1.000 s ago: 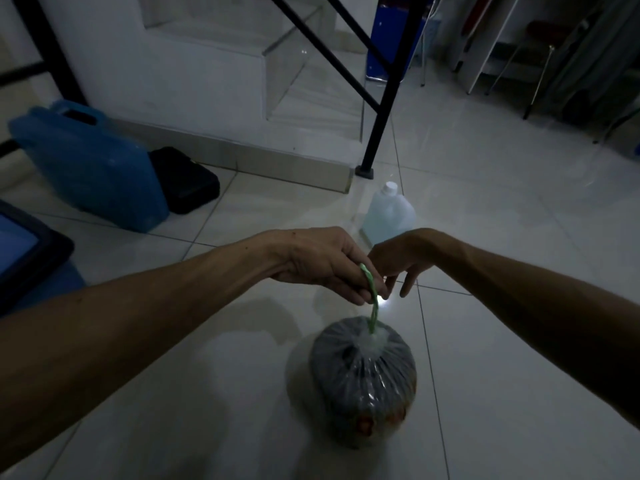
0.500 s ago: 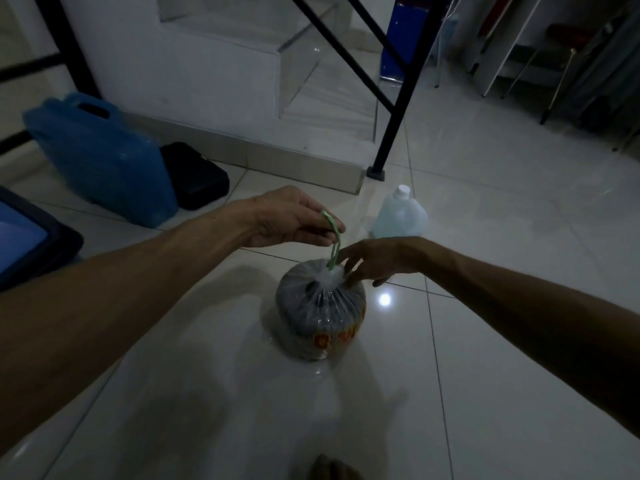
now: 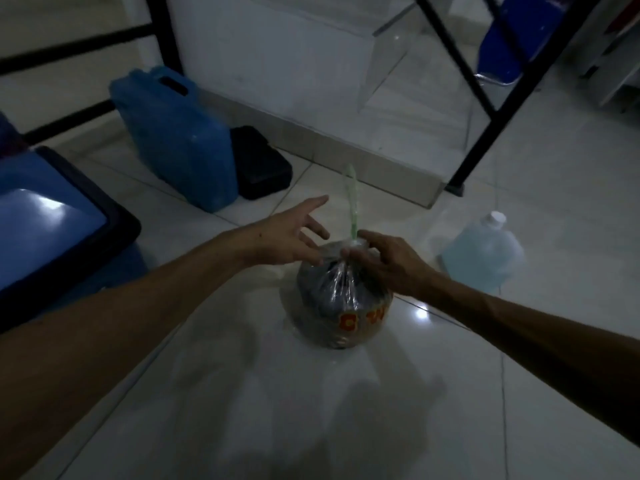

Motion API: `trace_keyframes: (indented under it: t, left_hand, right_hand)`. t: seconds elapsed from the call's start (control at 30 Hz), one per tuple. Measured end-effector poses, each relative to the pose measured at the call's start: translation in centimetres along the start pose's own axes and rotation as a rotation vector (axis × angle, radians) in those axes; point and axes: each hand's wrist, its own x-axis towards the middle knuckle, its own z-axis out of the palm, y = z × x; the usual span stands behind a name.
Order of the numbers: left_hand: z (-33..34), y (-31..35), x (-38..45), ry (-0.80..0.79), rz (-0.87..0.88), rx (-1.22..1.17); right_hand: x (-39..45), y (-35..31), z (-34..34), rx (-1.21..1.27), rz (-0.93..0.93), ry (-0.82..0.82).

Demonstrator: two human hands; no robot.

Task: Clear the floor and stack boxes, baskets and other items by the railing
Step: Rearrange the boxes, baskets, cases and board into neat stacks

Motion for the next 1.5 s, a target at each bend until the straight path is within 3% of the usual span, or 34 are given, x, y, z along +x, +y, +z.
trace_keyframes:
  t: [0.13, 0.3, 0.47, 0.67, 1.0, 1.2, 1.4, 1.5]
  left_hand:
    - [-0.2, -3.6, -1.0, 0.066, -0.115, 0.147]
    - [0.6, -5.5, -3.4, 0.401, -0.048, 0.27]
    - [0.1, -5.6, -7.7, 0.478, -0.074, 0.344]
    - [0.6, -5.7, -15.9, 0.556, -0.222, 0.407]
    - [3.4, -9.3, -33.5, 0.958, -0.376, 0.333]
    - [3.1, -11.3, -40.3, 1.17, -0.427, 0.476]
    - [4.3, -16.1, -45.3, 1.312, -0.66, 0.43]
    - [5.1, -15.8, -46.2, 1.26, -0.654, 0.307]
  right_hand:
    - [2.9, -1.3, 0.7, 0.034, -0.074, -0.008]
    - [3.4, -3.0, 3.7, 0.139, -0.164, -0.048]
    - [3.6, -5.9, 6.7, 0.196, -0.288, -0.108]
    - [3.2, -11.6, 10.7, 0.155, -0.471, -0.251]
    - [-0.8, -25.0, 21.1, 0.192, -0.762, -0.402]
    - [-3.4, -30.6, 27.0, 0.272, -0.749, -0.458]
    - [-3.4, -30.3, 32.5, 0.216, -0.566, -0.689]
    - [-3.0, -28.8, 33.4, 0.335, -0.377, -0.923]
